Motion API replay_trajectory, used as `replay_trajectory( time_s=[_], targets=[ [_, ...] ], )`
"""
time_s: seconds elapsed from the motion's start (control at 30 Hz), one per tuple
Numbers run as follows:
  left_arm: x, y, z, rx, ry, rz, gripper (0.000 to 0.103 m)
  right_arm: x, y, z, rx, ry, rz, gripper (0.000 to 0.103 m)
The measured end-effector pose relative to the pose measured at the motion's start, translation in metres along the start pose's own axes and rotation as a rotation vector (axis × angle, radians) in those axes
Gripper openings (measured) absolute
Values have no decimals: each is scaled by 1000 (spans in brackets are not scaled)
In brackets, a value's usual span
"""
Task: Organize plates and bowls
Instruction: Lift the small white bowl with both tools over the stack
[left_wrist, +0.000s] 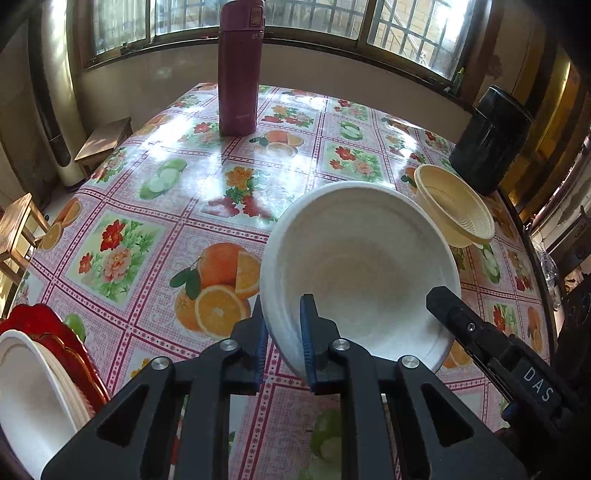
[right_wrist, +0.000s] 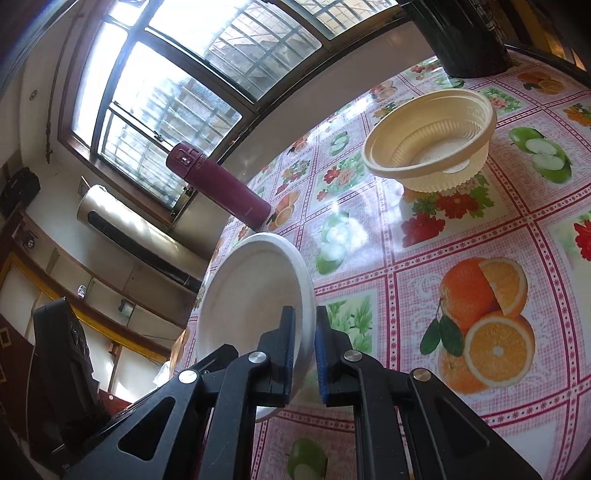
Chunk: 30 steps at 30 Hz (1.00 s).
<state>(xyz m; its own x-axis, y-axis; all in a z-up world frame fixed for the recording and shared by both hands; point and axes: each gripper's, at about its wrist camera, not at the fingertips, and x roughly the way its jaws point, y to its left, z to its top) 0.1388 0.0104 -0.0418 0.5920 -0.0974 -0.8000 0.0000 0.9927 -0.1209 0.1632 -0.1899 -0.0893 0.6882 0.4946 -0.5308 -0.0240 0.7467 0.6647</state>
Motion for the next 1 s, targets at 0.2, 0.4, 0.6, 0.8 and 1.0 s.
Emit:
replay_trajectory(
  time_s=[0.2, 0.4, 0.6, 0.8, 1.0],
  targets=[
    [-40, 18, -23, 59, -66, 44, 15, -29, 26, -37, -31, -31, 63, 10],
    [-82, 60, -38, 45, -134, 59, 18, -43, 77, -58, -75, -39, 151, 10],
    [-110, 119, -52, -26, -173, 109, 18, -31, 139, -91, -192, 19, 194, 11],
    [-112, 161, -72, -85, -162, 165, 18, 0, 176, -132, -282, 115, 189, 14],
    [-103, 186, -87, -127, -138, 186, 18, 20, 197, -159, -360, 167, 161, 14]
  ],
)
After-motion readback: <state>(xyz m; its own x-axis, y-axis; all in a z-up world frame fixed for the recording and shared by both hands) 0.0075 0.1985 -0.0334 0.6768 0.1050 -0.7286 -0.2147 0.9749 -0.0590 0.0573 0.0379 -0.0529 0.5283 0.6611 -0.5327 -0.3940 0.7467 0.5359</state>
